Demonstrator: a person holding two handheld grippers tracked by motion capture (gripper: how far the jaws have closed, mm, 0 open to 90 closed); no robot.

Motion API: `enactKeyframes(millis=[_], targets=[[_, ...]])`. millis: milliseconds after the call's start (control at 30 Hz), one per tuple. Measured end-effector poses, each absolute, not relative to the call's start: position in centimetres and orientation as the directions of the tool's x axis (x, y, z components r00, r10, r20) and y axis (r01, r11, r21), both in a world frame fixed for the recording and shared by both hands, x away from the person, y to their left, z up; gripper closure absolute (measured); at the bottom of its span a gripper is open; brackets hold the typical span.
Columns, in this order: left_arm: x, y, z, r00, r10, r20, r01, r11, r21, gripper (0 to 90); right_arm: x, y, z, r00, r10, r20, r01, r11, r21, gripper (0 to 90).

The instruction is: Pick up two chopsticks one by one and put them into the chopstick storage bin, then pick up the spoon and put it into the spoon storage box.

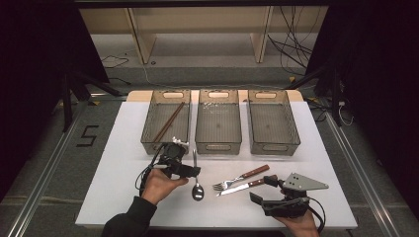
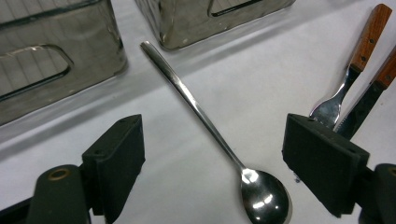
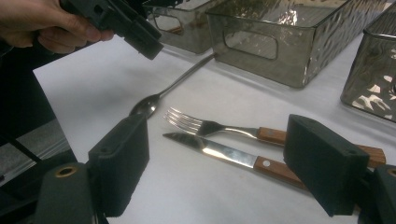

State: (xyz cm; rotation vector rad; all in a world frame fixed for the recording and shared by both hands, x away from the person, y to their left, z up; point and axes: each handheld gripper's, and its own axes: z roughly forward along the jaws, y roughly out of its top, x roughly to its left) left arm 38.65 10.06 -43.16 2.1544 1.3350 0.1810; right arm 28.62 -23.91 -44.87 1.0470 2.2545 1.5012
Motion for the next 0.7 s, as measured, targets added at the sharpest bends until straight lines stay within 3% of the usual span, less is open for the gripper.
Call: enactKeyframes(millis=[700], targets=[[38.5, 8.4, -45.8, 0.515, 0.836, -0.187, 0.779, -0.367, 0.508, 27.3, 28.6, -23.9, -44.9, -0.715, 0.675, 0.183, 0.431, 0.218, 0.876, 23.0]])
